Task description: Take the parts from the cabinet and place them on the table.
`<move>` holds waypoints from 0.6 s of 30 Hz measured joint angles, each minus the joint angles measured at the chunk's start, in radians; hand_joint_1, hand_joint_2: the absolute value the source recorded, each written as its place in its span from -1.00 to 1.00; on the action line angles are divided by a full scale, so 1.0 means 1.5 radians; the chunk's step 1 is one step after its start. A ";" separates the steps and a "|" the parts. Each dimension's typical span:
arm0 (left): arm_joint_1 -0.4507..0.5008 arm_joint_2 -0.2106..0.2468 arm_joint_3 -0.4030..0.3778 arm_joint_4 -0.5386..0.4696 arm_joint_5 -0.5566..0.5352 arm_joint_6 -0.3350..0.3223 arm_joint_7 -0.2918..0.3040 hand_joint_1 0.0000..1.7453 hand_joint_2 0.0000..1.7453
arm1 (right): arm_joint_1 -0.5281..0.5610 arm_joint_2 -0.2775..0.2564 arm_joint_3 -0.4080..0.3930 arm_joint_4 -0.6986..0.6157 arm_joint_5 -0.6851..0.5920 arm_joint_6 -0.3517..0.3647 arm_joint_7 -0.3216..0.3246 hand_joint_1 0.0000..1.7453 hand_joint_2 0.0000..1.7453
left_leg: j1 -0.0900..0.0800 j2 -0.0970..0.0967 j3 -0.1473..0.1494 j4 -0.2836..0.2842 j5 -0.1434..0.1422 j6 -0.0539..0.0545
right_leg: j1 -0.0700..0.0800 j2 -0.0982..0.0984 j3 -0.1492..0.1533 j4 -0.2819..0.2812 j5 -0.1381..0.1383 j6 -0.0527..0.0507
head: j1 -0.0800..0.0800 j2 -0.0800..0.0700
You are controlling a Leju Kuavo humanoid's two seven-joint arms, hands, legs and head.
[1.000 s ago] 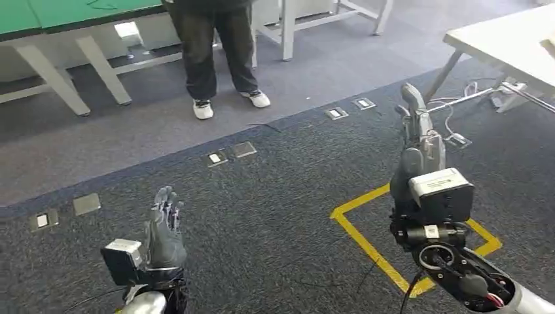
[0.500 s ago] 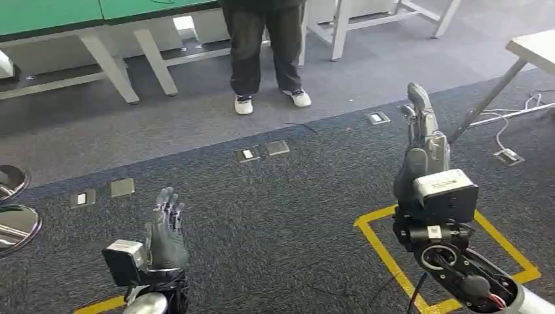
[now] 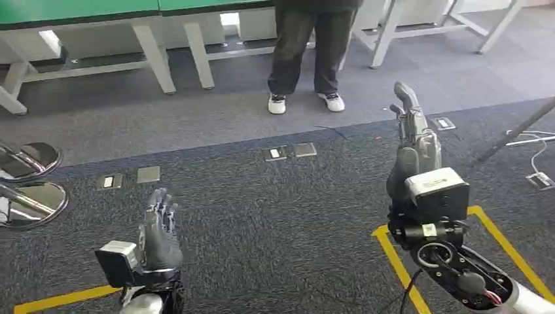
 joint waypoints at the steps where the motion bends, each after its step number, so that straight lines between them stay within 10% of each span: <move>1: 0.000 0.000 0.000 0.000 0.000 0.000 0.000 -1.00 -1.00 | 0.001 0.000 0.000 0.000 0.000 0.000 0.001 -1.00 -1.00 | 0.000 -0.006 0.000 0.000 0.000 0.000 | 0.000 0.004 -0.029 0.059 -0.025 0.002 | 0.005 0.000; 4: 0.003 0.000 0.000 0.000 0.001 0.000 0.000 -1.00 -1.00 | 0.003 0.000 0.000 0.000 0.000 0.000 0.001 -1.00 -1.00 | 0.000 -0.027 0.001 0.002 0.000 0.000 | -0.001 0.005 -0.065 0.118 -0.022 0.006 | 0.010 0.000; 7: 0.002 0.000 0.000 0.000 0.001 0.002 0.000 -1.00 -1.00 | 0.002 0.000 0.000 0.000 0.000 0.001 0.000 -1.00 -1.00 | 0.004 -0.051 0.003 0.010 -0.006 -0.008 | -0.009 0.027 0.007 -0.052 0.079 0.008 | 0.016 0.000; 8: 0.002 0.000 0.000 0.000 0.001 0.002 0.000 -1.00 -1.00 | 0.002 0.000 0.000 0.001 0.000 0.001 0.000 -1.00 -1.00 | 0.001 -0.057 -0.001 0.013 -0.008 -0.011 | -0.011 0.056 0.015 -0.067 0.069 0.009 | 0.018 0.000; 12: 0.004 0.001 -0.001 0.000 0.002 0.006 0.001 -1.00 -1.00 | -0.001 0.001 0.001 0.001 -0.002 0.003 0.000 -1.00 -1.00 | 0.004 -0.080 -0.013 0.015 -0.001 -0.024 | -0.007 0.040 0.017 -0.077 0.068 -0.006 | 0.015 0.000; 15: 0.001 0.002 -0.001 0.000 0.001 0.007 0.001 -1.00 -1.00 | -0.005 0.001 0.000 0.002 -0.003 0.004 -0.001 -1.00 -1.00 | 0.003 -0.021 -0.049 0.094 -0.050 -0.034 | -0.007 0.017 0.022 -0.084 0.071 -0.017 | -0.004 0.000; 18: 0.003 0.003 -0.003 0.000 0.001 0.008 0.001 -1.00 -1.00 | -0.005 0.001 0.001 0.004 -0.006 0.007 0.000 -1.00 -1.00 | 0.004 -0.006 -0.117 0.231 -0.097 -0.038 | -0.002 -0.007 0.021 -0.084 0.069 -0.022 | -0.010 0.000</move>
